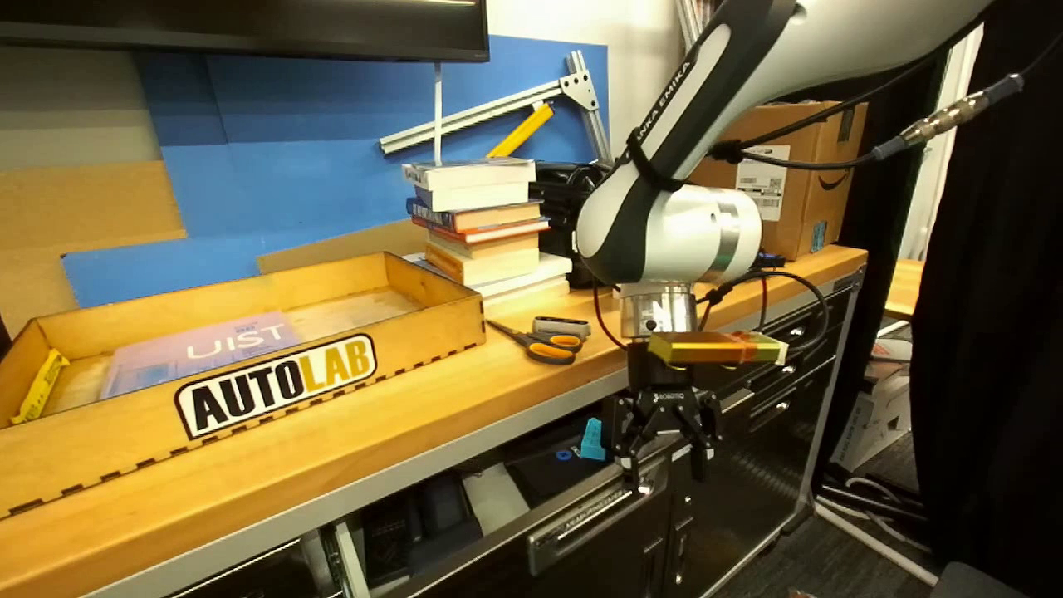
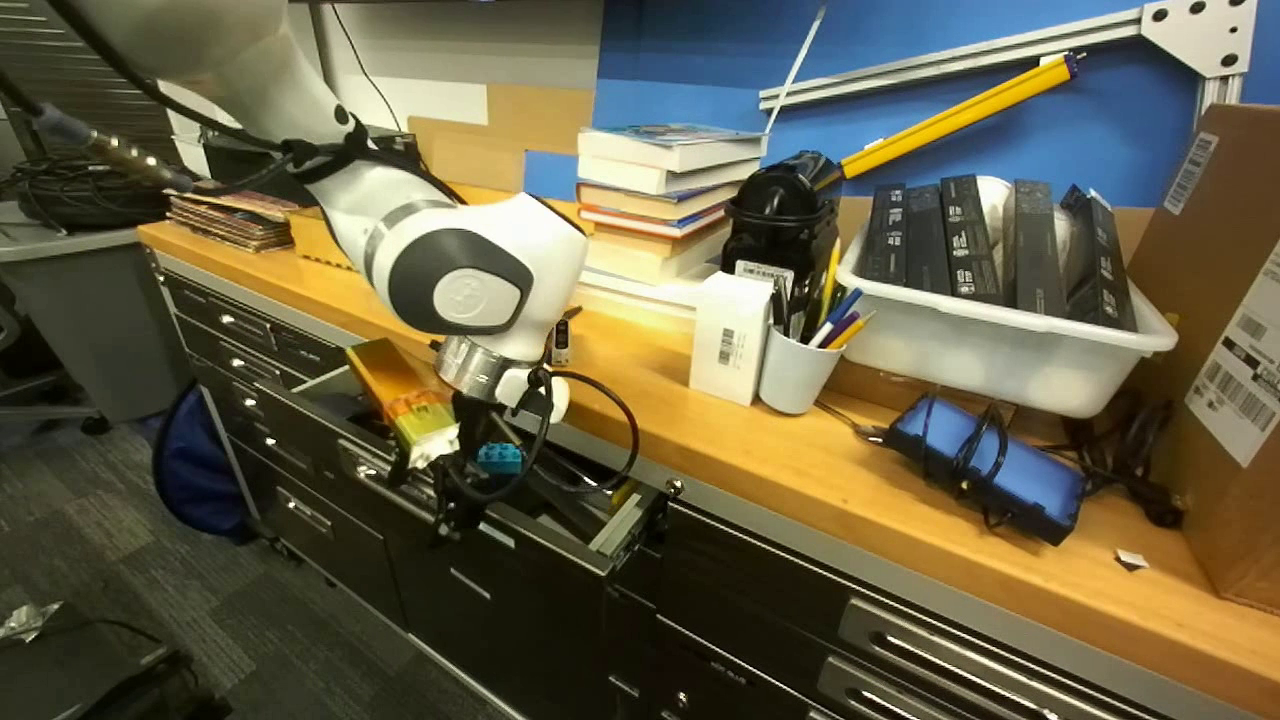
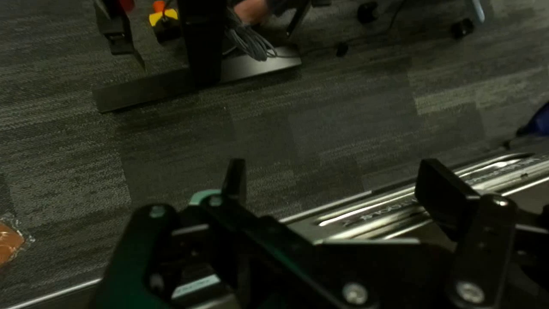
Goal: Pick up the blue object from the counter and put it in the open drawer and close it
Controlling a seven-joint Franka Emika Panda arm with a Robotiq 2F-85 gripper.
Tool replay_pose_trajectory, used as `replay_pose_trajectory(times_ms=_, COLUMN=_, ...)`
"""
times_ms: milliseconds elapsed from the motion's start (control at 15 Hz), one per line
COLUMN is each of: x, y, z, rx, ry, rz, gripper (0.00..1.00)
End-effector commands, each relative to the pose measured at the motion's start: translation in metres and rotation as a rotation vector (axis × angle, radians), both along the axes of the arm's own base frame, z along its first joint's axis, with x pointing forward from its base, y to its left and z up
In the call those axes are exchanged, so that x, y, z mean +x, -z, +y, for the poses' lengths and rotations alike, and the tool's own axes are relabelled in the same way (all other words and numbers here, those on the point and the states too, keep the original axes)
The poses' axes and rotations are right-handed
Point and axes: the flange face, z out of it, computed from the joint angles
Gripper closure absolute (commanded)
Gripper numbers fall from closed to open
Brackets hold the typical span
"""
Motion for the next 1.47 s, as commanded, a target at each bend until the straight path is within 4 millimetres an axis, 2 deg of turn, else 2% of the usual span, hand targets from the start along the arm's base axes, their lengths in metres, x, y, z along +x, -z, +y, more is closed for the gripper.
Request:
replay_pose_trajectory(times_ms=0, x=0.028, y=-0.006, z=-0.002, rx=-0.041, ry=0.15, rz=-0.119, gripper=0.0)
replay_pose_trajectory(times_ms=200, x=0.04, y=-0.013, z=-0.003, rx=-0.101, ry=0.25, rz=-0.213, gripper=0.0)
replay_pose_trajectory(times_ms=400, x=0.042, y=-0.026, z=-0.002, rx=-0.16, ry=0.351, rz=-0.302, gripper=0.0)
replay_pose_trajectory(times_ms=533, x=0.039, y=-0.037, z=0.008, rx=-0.195, ry=0.411, rz=-0.366, gripper=0.0)
replay_pose_trajectory(times_ms=733, x=0.019, y=-0.056, z=0.025, rx=-0.256, ry=0.438, rz=-0.442, gripper=0.0)
replay_pose_trajectory(times_ms=933, x=-0.001, y=-0.097, z=0.043, rx=-0.298, ry=0.282, rz=-0.529, gripper=0.0)
replay_pose_trajectory(times_ms=1200, x=-0.018, y=-0.175, z=0.068, rx=-0.353, ry=0.052, rz=-0.631, gripper=0.0)
replay_pose_trajectory(times_ms=1333, x=-0.024, y=-0.215, z=0.086, rx=-0.279, ry=-0.038, rz=-0.674, gripper=0.0)
replay_pose_trajectory(times_ms=1400, x=-0.009, y=-0.18, z=0.076, rx=-0.322, ry=0.041, rz=-0.629, gripper=0.0)
